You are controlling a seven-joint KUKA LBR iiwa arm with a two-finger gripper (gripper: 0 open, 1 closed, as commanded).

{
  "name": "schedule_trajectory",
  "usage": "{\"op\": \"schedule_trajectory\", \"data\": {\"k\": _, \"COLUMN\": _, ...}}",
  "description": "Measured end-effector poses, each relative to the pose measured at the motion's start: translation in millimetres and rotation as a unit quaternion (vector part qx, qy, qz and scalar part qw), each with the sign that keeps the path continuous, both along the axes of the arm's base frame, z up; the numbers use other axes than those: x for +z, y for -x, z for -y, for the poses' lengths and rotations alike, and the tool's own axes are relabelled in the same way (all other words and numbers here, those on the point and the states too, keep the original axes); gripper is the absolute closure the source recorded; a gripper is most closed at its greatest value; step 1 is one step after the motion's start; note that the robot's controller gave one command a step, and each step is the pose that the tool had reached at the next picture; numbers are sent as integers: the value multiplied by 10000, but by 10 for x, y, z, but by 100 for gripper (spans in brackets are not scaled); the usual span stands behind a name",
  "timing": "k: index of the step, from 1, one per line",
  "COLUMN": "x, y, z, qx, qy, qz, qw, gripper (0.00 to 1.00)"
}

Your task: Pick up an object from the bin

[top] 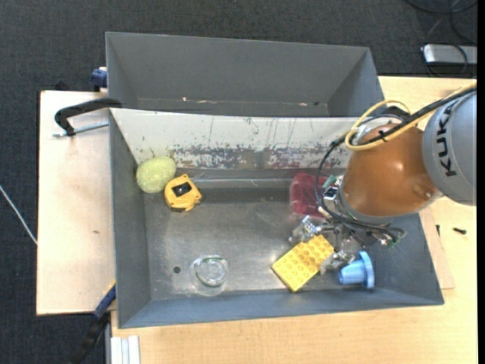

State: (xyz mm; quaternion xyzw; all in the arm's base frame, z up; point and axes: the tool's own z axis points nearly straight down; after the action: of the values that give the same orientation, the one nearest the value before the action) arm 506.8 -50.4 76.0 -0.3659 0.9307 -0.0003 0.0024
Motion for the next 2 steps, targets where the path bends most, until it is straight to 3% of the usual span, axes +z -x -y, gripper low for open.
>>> {"op": "schedule_trajectory", "data": {"k": 1, "x": 469, "y": -52, "z": 53, "qx": 113, "qy": -7, "qz": -34, "qw": 9999, "gripper": 100}}
{"op": "schedule_trajectory", "data": {"k": 2, "x": 1073, "y": -109, "z": -46, "qx": 95, "qy": -2, "qz": -19, "qw": 10000, "gripper": 100}}
